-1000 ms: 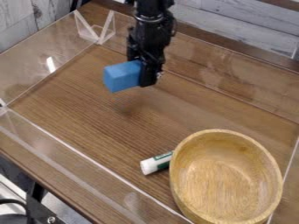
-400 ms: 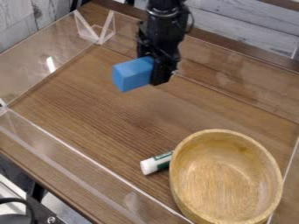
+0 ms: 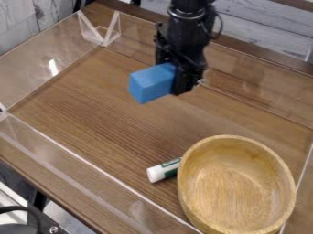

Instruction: Put the blue block in the brown bowl

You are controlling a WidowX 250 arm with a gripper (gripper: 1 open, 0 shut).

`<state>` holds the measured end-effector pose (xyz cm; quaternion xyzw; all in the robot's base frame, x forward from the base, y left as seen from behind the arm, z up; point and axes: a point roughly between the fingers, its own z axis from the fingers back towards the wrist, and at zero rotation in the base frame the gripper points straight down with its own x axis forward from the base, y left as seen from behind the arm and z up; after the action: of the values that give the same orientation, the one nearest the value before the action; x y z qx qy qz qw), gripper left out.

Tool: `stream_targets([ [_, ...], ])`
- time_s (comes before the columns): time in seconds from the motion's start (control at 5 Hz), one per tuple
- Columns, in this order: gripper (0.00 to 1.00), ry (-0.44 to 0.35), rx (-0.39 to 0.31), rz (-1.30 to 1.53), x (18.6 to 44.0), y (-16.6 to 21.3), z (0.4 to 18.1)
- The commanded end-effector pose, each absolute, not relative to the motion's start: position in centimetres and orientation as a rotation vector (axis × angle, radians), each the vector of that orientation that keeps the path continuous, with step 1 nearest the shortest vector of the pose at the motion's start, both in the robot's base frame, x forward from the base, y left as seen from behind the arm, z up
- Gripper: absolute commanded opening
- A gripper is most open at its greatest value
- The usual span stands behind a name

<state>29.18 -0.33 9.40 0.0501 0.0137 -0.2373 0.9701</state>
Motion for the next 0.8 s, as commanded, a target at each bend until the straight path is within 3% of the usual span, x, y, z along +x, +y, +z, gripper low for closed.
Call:
stream_targets([
  [0.0, 0.00, -0.057, 0.111, -0.473, 28.9, -1.9, 11.7],
  [0.6, 0.00, -0.119, 0.090, -0.464, 26.8, -7.2, 12.3],
])
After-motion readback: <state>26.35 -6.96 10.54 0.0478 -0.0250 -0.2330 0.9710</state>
